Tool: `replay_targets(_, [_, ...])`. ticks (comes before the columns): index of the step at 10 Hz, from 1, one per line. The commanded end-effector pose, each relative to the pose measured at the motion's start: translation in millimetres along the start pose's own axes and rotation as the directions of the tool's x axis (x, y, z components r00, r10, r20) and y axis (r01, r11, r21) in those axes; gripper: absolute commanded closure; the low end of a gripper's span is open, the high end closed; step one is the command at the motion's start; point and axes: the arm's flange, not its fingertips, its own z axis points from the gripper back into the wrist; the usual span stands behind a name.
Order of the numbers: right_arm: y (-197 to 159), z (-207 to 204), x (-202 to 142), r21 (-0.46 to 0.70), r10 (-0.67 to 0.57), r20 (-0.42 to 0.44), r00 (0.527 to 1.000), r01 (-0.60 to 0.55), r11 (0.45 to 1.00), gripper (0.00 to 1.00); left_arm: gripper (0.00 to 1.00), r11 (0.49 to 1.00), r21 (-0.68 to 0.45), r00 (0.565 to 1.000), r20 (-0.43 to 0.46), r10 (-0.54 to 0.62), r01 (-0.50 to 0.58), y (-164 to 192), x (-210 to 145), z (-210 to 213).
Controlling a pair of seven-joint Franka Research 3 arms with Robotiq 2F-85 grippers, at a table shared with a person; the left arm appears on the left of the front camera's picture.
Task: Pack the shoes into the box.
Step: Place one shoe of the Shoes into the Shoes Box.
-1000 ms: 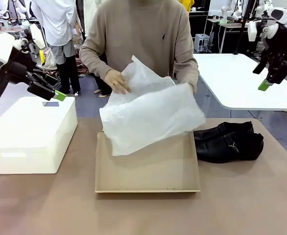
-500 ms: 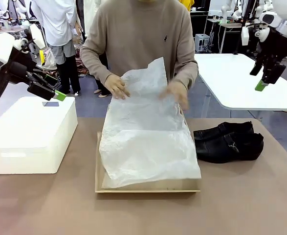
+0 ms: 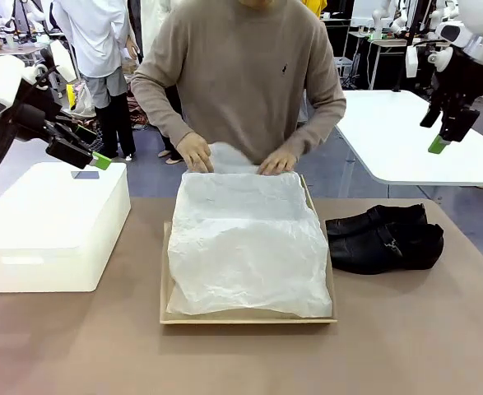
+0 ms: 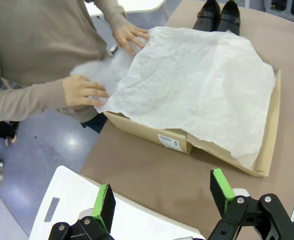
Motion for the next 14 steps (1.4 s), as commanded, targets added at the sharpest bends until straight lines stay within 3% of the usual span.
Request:
replay_targets(1, [-23.4,-24.3,-3.6,-0.020,0.040,0.028,0.999,-0.039,0.999,0.00,0.00,1.000,-0.013,1.000,0.015,-0.008,0.008,1.3,-1.9,-0.2])
replay_targets(5, [-43.9,-73.8,-24.2,0.022,0.137,0.044,0.990,-0.138,0.990,0.00,0.00,1.000,-0.013,1.000,0.015,-0.008,0.008,1.3,-1.9,-0.2])
replay_targets(8, [-56.2,-99.7,-33.8,0.064,0.133,0.027,0.991,-0.134,0.989,0.00,0.00,1.000,-0.013,1.000,0.015,-0.008,0.008,1.3,-1.9,-0.2])
replay_targets(14, [-48.7,-107.1,-36.1,0.071,0.104,0.005,0.995,-0.104,0.992,0.00,0.00,1.000,-0.013,1.000,0.015,-0.008,0.008,1.3,-1.9,-0.2])
